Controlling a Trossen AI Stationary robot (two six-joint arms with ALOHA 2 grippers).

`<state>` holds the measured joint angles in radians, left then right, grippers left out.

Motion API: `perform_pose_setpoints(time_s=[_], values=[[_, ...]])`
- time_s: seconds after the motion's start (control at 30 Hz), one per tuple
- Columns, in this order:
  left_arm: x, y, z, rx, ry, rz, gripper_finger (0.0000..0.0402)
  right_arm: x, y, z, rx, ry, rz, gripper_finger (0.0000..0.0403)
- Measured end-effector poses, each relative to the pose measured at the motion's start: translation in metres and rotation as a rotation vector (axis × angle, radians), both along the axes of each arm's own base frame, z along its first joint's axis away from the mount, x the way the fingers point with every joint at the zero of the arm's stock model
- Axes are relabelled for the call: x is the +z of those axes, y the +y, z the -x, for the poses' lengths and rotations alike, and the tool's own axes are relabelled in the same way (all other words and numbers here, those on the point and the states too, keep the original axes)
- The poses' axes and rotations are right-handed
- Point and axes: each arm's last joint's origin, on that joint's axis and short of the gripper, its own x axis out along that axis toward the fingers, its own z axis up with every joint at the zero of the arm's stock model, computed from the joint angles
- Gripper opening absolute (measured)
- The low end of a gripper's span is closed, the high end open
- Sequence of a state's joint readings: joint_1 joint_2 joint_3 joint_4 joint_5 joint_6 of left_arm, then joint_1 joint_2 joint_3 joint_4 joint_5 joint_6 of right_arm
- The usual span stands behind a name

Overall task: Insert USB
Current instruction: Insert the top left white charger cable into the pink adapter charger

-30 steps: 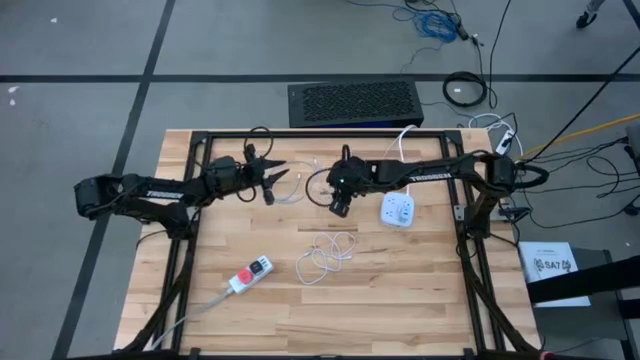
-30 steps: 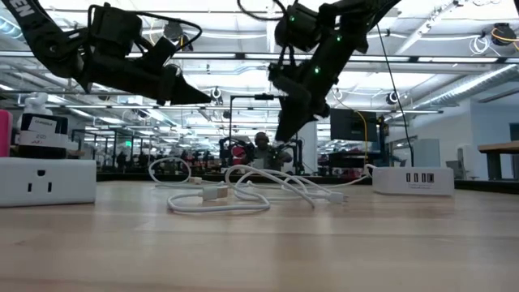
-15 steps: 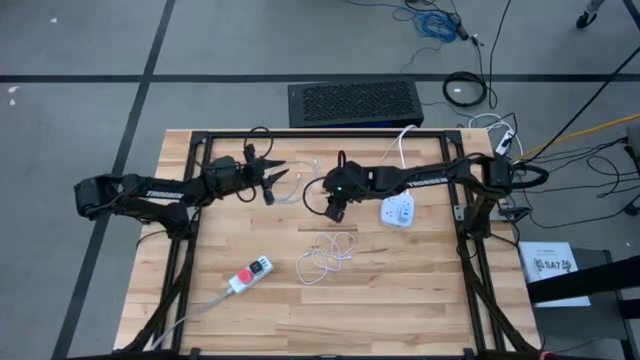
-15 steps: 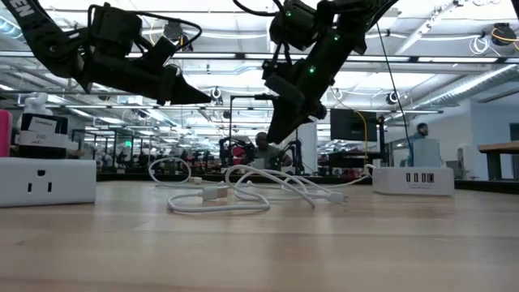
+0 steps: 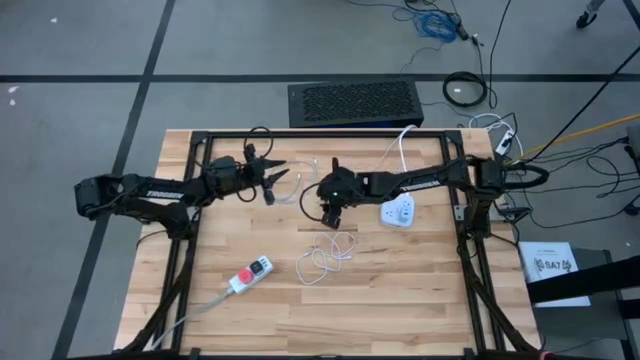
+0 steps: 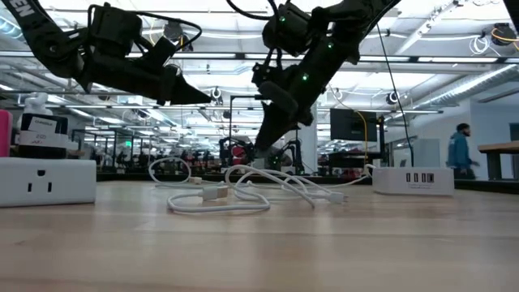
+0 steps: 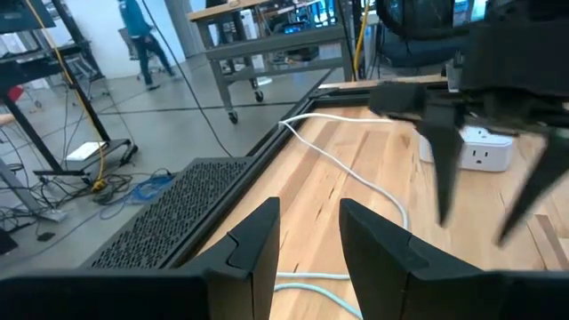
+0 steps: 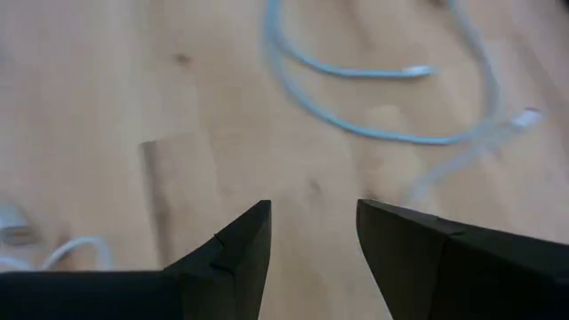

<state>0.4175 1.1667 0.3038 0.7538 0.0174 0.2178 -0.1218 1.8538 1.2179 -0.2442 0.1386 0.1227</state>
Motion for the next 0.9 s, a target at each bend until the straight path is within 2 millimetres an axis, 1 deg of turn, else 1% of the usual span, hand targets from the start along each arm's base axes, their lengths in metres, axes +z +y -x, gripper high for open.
perform_pose_setpoints(time_s=[0.17,0.3,0.43,0.63,0.83,0.9], values=[[0.0,0.0,0.0,0.008,0.003,0.001,0.0125,-0.006,-0.001,-0.011,0.033,-0.083,-0.017,0.0159],[-0.004,0.002,0.002,0.084,0.045,0.002,0.0125,-0.01,-0.004,-0.016,0.034,-0.116,-0.003,0.0167],[-0.009,0.004,0.004,0.112,0.103,0.001,0.0125,-0.008,-0.008,-0.017,0.046,-0.131,0.024,0.0186],[-0.011,0.006,0.005,0.117,0.119,0.009,0.0125,-0.005,-0.018,-0.018,0.022,-0.175,0.041,0.021],[-0.012,0.006,0.005,0.116,0.128,0.013,0.0125,-0.005,-0.019,-0.018,0.026,-0.175,0.038,0.0216],[-0.012,0.006,0.005,0.111,0.13,0.016,0.0125,-0.005,-0.016,-0.019,0.041,-0.173,0.043,0.0215]])
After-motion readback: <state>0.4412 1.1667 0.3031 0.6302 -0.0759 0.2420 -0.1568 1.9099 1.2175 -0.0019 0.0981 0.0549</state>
